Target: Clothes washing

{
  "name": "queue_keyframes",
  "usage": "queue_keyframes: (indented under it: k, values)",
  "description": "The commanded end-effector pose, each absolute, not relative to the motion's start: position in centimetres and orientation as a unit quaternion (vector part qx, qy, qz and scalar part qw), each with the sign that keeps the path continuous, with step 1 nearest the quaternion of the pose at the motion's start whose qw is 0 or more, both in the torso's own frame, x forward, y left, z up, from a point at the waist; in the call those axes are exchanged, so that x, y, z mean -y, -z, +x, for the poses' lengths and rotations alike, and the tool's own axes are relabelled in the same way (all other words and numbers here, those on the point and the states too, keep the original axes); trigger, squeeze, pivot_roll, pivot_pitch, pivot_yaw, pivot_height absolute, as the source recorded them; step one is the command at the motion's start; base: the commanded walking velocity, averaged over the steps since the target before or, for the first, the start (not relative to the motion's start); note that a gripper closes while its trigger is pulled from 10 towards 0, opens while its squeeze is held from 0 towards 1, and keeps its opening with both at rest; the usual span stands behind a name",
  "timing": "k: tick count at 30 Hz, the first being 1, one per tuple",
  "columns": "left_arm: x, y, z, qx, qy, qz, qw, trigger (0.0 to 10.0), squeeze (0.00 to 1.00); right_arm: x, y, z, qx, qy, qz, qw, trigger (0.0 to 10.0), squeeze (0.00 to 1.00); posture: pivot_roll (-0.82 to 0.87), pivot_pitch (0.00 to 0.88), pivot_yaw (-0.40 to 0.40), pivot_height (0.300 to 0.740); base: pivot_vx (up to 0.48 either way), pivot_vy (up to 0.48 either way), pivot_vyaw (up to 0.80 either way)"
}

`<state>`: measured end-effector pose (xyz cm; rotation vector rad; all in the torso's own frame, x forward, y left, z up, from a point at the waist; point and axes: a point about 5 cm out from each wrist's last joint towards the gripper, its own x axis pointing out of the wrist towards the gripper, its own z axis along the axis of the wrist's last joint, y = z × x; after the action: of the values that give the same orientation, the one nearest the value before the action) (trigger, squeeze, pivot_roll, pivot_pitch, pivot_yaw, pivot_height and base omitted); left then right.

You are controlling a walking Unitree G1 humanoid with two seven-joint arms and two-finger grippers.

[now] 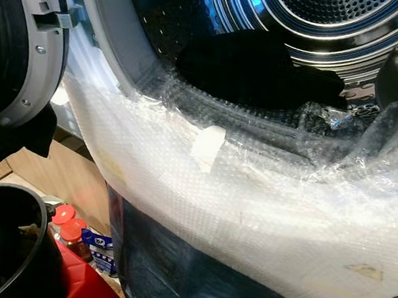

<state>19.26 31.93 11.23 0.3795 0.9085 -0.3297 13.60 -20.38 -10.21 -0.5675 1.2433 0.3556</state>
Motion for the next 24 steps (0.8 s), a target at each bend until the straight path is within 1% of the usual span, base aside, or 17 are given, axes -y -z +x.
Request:
queue_keyframes:
  k: [1, 5, 6, 7, 8, 9, 11, 12, 13, 14, 19, 21, 24]
  values:
    - [-32.1, -11.6, 19.5, -0.436, 0.163, 0.189, 0.865, 10.0, 1.0, 17.5, 11.1, 11.8, -0.584, -0.211, -0.224, 0.751, 10.0, 0.0, 0.08, 0.074, 0.073, 0.74, 0.0, 0.0, 0.0]
    - [-31.3, -10.9, 19.4, -0.455, 0.203, 0.167, 0.851, 10.0, 1.0, 17.4, 11.2, 11.6, -0.587, -0.209, -0.219, 0.751, 10.0, 0.0, 0.07, 0.066, 0.086, 0.74, 0.0, 0.0, 0.0]
    - [-31.1, -10.7, 19.3, -0.462, 0.21, 0.17, 0.845, 10.0, 1.0, 17.4, 11.2, 11.5, -0.588, -0.207, -0.216, 0.752, 10.0, 0.0, 0.07, 0.064, 0.089, 0.74, 0.0, 0.0, 0.0]
    - [-31.1, -10.7, 19.3, -0.462, 0.21, 0.17, 0.845, 10.0, 1.0, 17.4, 11.2, 11.5, -0.588, -0.207, -0.216, 0.752, 10.0, 0.0, 0.07, 0.064, 0.089, 0.74, 0.0, 0.0, 0.0]
    - [-31.3, -10.6, 19.3, -0.467, 0.204, 0.182, 0.841, 10.0, 0.51, 17.4, 11.2, 11.4, -0.589, -0.208, -0.216, 0.751, 10.0, 0.0, 0.07, 0.057, 0.09, 0.74, 0.0, 0.0, 0.0]
    - [-31.6, -10.6, 19.4, -0.472, 0.198, 0.193, 0.837, 10.0, 0.4, 17.4, 11.2, 11.3, -0.59, -0.209, -0.217, 0.749, 10.0, 0.0, 0.07, 0.056, 0.09, 0.74, 0.0, 0.0, 0.0]
    - [-31.7, -10.6, 19.5, -0.474, 0.201, 0.2, 0.834, 10.0, 0.39, 17.3, 11.3, 11.2, -0.59, -0.212, -0.218, 0.748, 10.0, 0.0, 0.07, 0.051, 0.092, 0.74, 0.0, 0.0, 0.0]
    - [-31.6, -10.5, 19.5, -0.475, 0.206, 0.197, 0.833, 10.0, 0.28, 17.4, 11.3, 11.2, -0.591, -0.211, -0.218, 0.748, 10.0, 0.0, 0.07, 0.043, 0.095, 0.74, 0.0, 0.0, 0.0]
    - [-31.5, -10.5, 19.5, -0.475, 0.209, 0.194, 0.832, 10.0, 0.28, 17.4, 11.3, 11.2, -0.591, -0.211, -0.218, 0.748, 10.0, 0.0, 0.07, 0.043, 0.095, 0.74, 0.0, 0.0, 0.0]
    - [-31.5, -10.5, 19.5, -0.476, 0.212, 0.191, 0.832, 10.0, 0.0, 17.4, 11.3, 11.3, -0.59, -0.211, -0.218, 0.748, 10.0, 0.0, 0.07, 0.043, 0.095, 0.74, 0.0, 0.0, 0.0]
    - [-31.8, -9.9, 19.3, -0.499, 0.21, 0.205, 0.815, 10.0, 0.0, 17.4, 11.2, 11.5, -0.587, -0.214, -0.222, 0.748, 10.0, 0.0, 0.07, 0.02, 0.098, 0.74, 0.0, 0.0, 0.0]
    - [-32.2, -9.6, 19.0, -0.512, 0.195, 0.219, 0.807, 10.0, 0.0, 17.2, 11.1, 11.7, -0.585, -0.218, -0.225, 0.748, 10.0, 0.0, 0.07, 0.015, 0.097, 0.74, 0.0, 0.0, 0.0]
    - [-32.1, -9.5, 18.9, -0.515, 0.197, 0.213, 0.807, 10.0, 0.0, 17.2, 11.1, 11.8, -0.584, -0.217, -0.223, 0.75, 10.0, 0.0, 0.08, 0.013, 0.095, 0.74, 0.0, 0.0, 0.0]
